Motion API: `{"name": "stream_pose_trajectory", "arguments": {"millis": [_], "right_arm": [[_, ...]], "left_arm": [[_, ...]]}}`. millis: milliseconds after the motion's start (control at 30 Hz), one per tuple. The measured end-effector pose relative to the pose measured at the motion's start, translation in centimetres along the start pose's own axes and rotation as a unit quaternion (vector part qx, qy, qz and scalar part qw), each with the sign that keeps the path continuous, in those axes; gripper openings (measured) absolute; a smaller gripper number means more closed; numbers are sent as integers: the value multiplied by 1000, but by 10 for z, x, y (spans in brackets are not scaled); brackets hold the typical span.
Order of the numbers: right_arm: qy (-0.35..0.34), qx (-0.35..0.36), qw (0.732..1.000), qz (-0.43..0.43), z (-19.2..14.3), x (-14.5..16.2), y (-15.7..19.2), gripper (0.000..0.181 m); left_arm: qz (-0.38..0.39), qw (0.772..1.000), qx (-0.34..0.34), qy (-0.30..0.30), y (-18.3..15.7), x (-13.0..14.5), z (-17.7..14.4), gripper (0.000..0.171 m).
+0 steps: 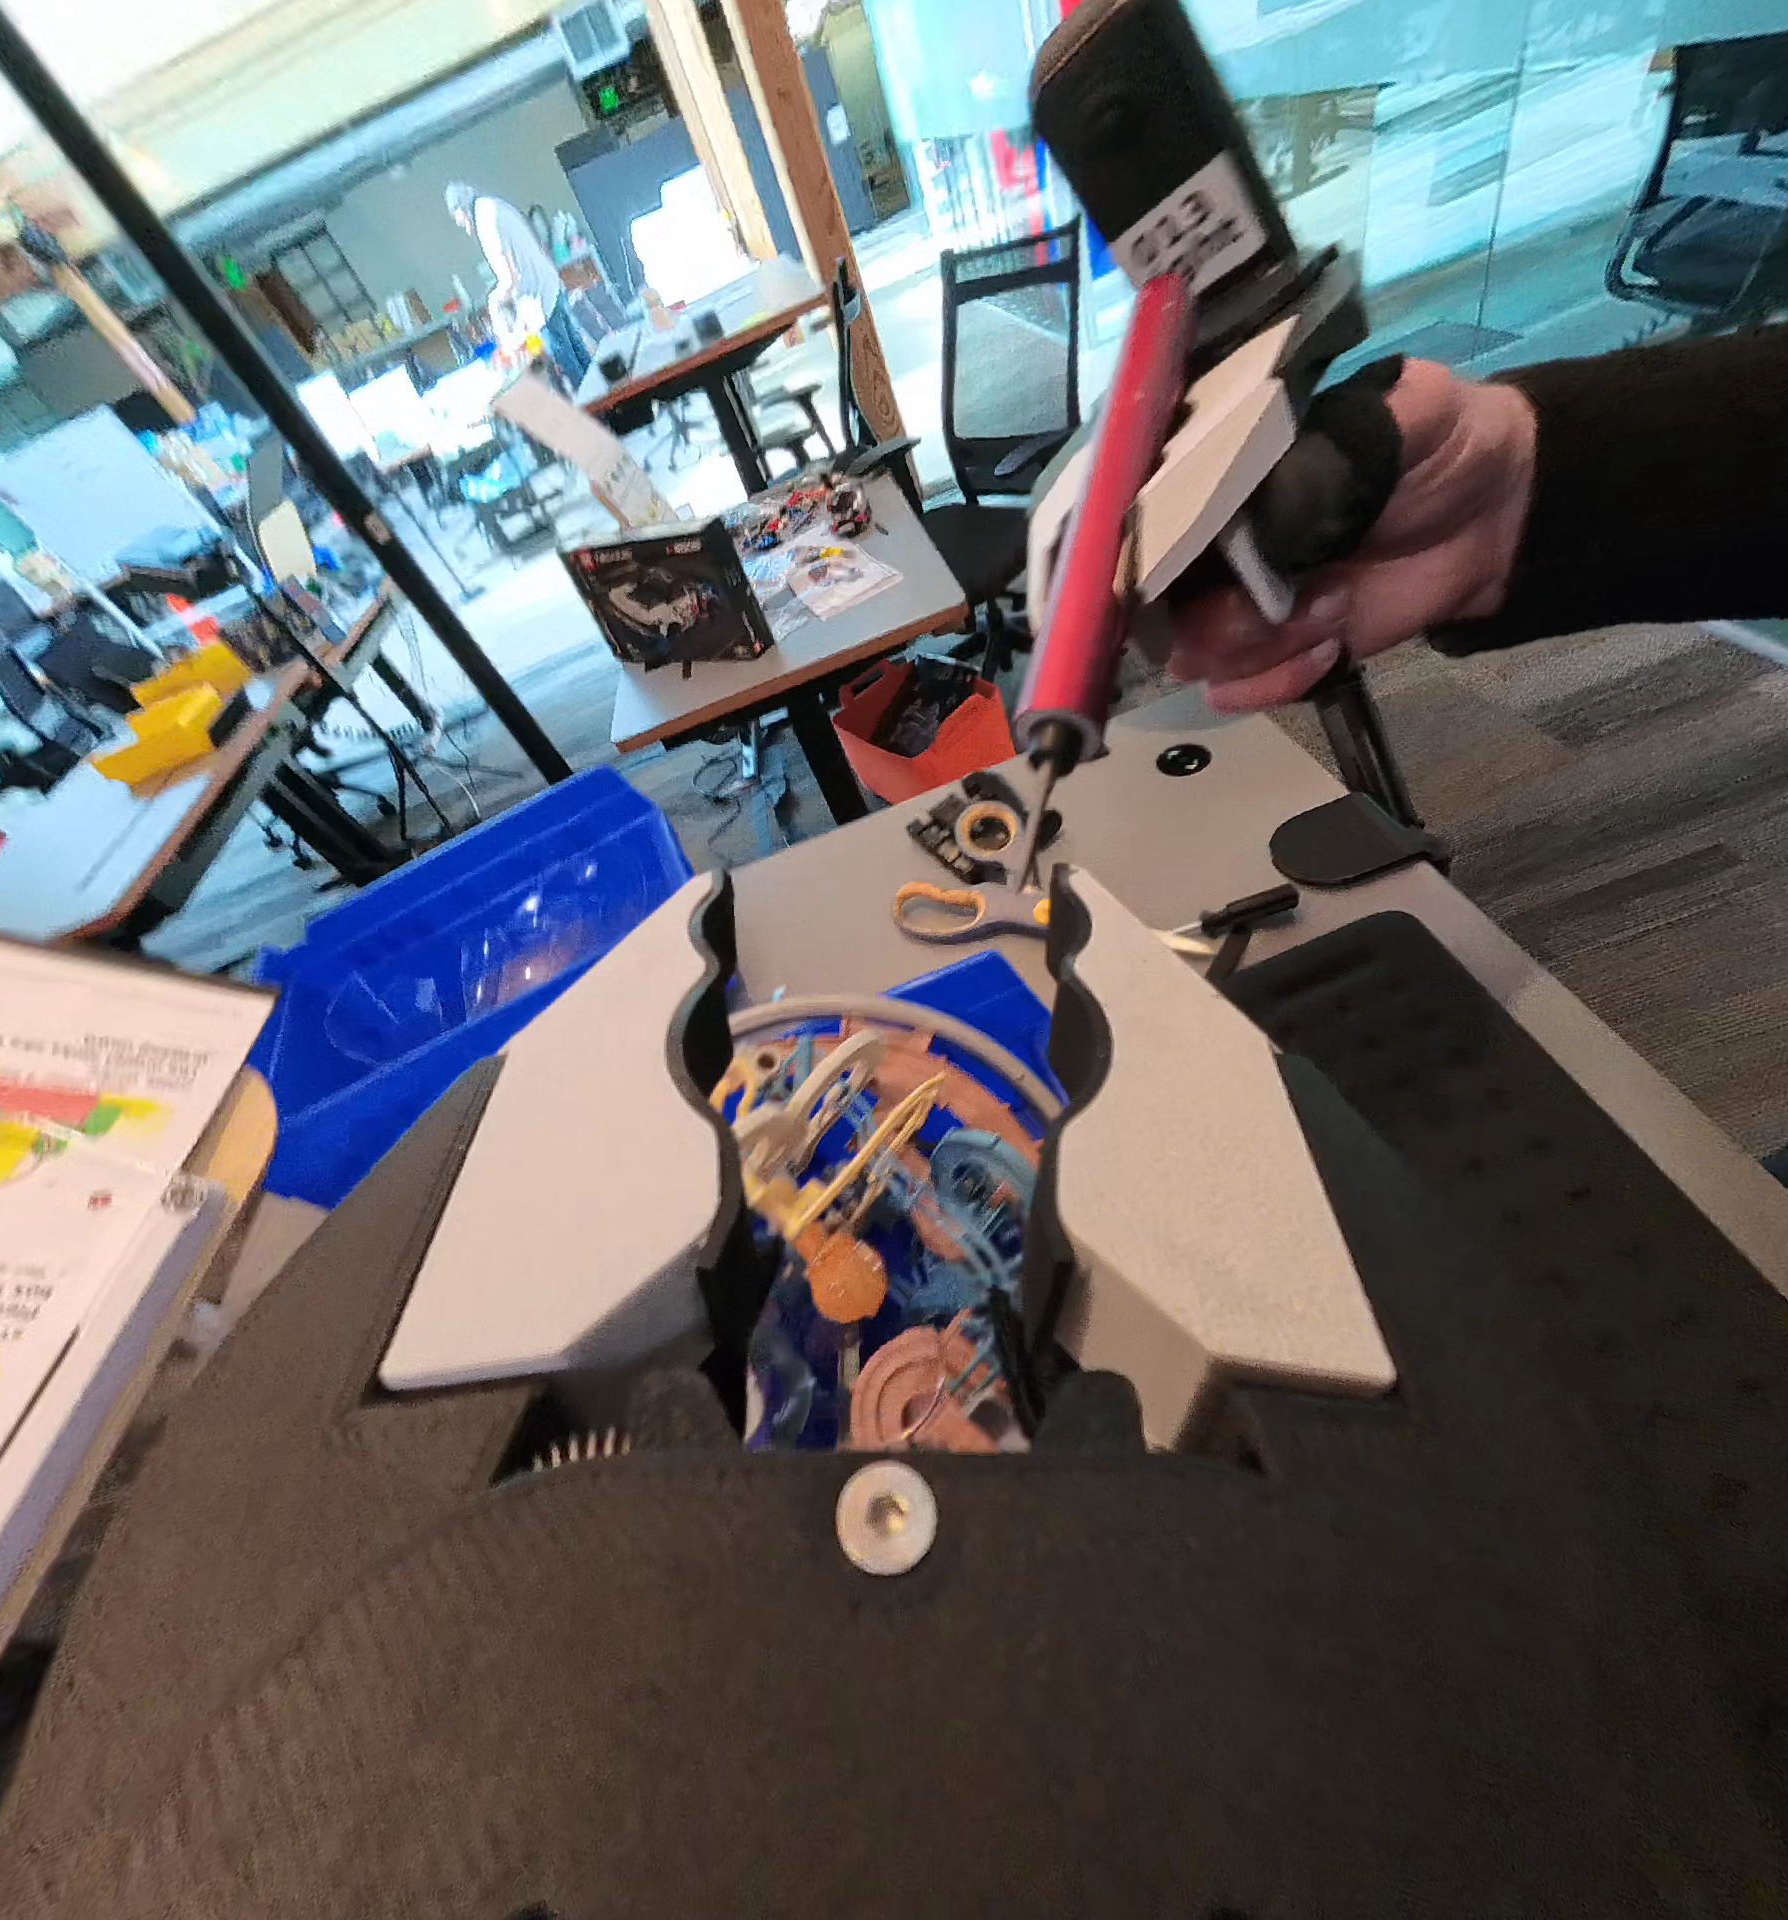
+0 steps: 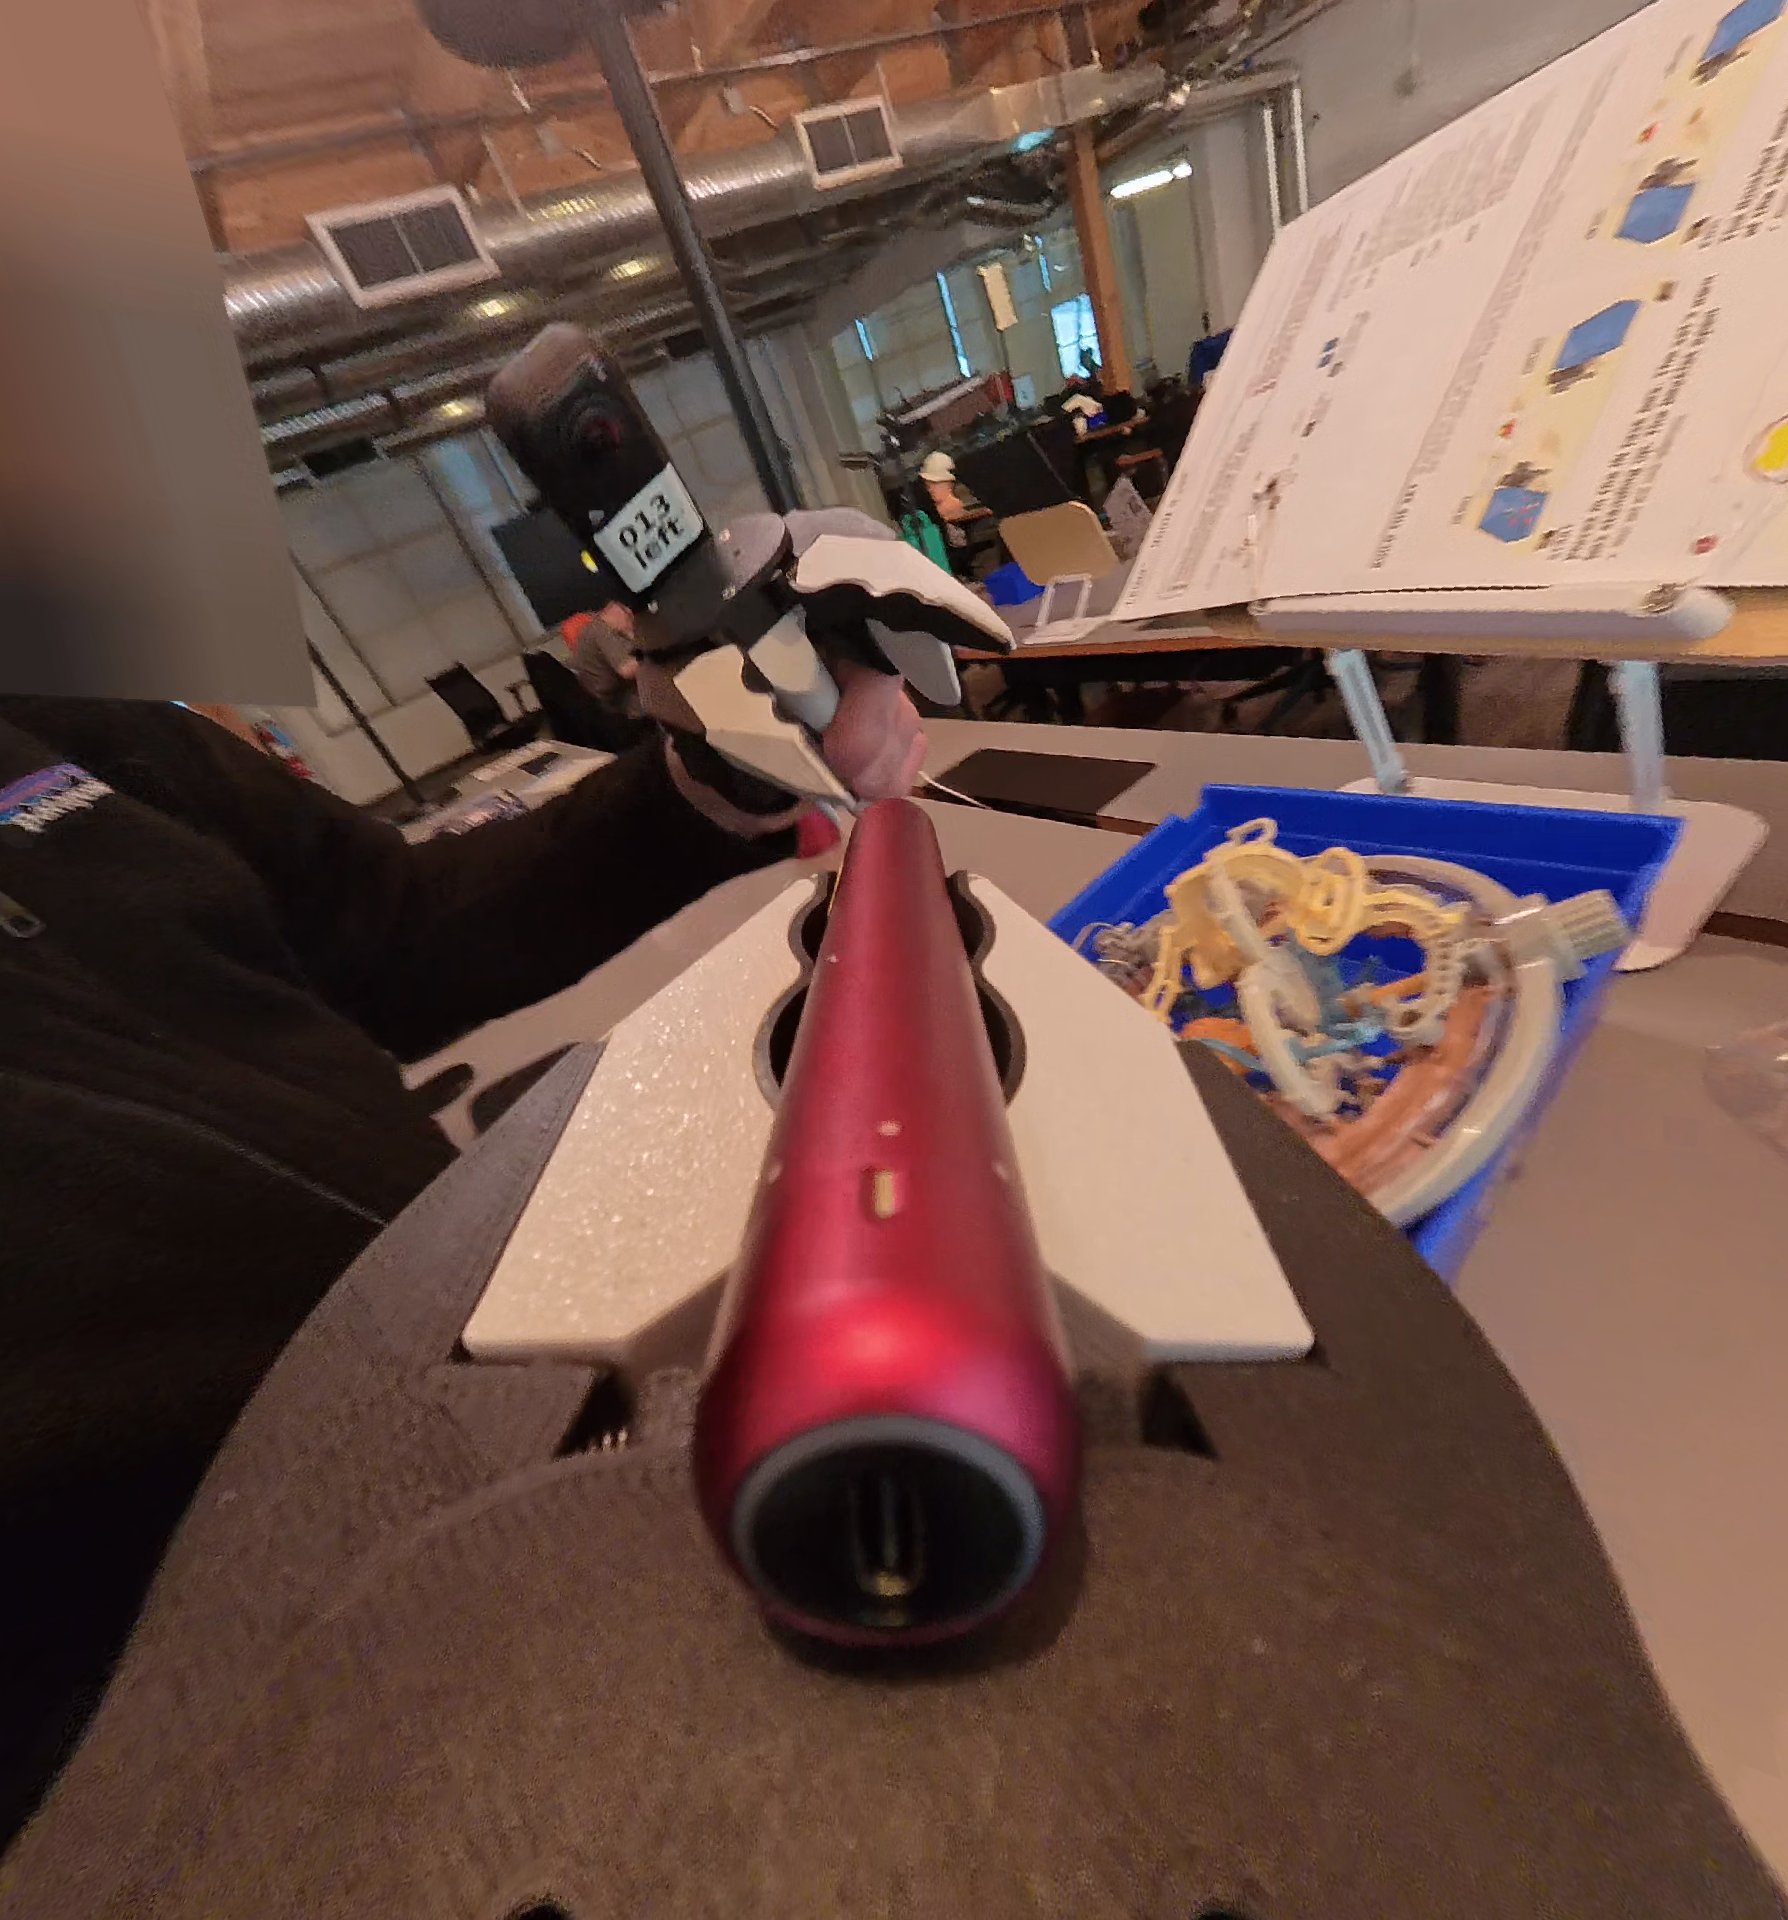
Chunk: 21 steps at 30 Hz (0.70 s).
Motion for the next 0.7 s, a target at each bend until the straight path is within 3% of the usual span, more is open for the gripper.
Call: {"name": "stream_pose_trajectory", "arguments": {"millis": [300,400,500,600,700], "right_arm": [[53,82,992,-79,11,-24,-57,20],[51,94,991,-84,15,-26,-76,20],[43,96,991,-79,16,-25,-88,20],[34,94,992,-72,13,-23,-93,20],[31,101,992,-65,9,-19,-99,20]], "left_arm": [[-74,992,49,94,82,64,8,55],[-128,974,113,149,92,95,17,62],[-145,960,147,191,91,122,19,57],[-162,963,131,168,96,124,15,32],[-166,968,95,166,94,126,13,22]]}}
Point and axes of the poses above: each gripper's, where its closed fingertips meet, z out along the fingers, x out of its underside, y = z × x across the jaws, the point moved 7 cm from there along -z, back along the fingers, and after that the axes turned 5 degrees about -y, right-handed, at the moved point
